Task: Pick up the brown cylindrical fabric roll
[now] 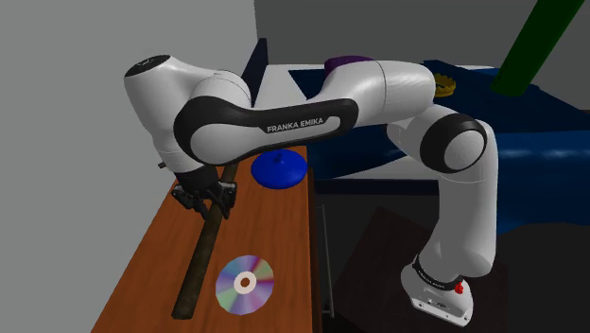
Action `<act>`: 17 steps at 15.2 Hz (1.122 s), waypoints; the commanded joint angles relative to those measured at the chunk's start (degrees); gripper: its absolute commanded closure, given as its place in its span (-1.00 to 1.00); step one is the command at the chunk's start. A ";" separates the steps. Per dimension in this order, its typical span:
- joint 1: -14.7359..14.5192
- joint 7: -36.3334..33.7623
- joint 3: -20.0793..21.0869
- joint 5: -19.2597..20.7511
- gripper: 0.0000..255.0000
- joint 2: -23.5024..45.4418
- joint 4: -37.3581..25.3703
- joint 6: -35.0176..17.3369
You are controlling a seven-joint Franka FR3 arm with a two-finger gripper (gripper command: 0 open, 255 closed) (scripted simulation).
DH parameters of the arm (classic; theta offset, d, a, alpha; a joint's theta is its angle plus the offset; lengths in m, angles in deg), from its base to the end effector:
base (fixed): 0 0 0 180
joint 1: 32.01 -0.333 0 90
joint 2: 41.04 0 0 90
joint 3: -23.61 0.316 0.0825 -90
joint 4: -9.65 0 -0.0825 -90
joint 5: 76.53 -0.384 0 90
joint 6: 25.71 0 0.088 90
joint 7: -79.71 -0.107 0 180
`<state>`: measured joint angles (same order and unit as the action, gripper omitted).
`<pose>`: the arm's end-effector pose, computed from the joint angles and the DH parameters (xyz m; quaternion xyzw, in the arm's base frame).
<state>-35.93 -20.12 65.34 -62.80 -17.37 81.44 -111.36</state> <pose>0.5301 0.3708 0.5646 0.8797 -0.4739 -0.0264 0.0303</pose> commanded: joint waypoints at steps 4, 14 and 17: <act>0.00 0.00 -0.02 0.01 1.00 0.05 0.03 -0.02; -2.85 -0.16 -0.28 1.52 1.00 2.42 -9.20 6.90; -4.69 -0.21 -0.54 2.57 1.00 4.01 -14.22 10.32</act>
<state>-39.88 -20.27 64.90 -60.64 -13.97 69.11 -102.32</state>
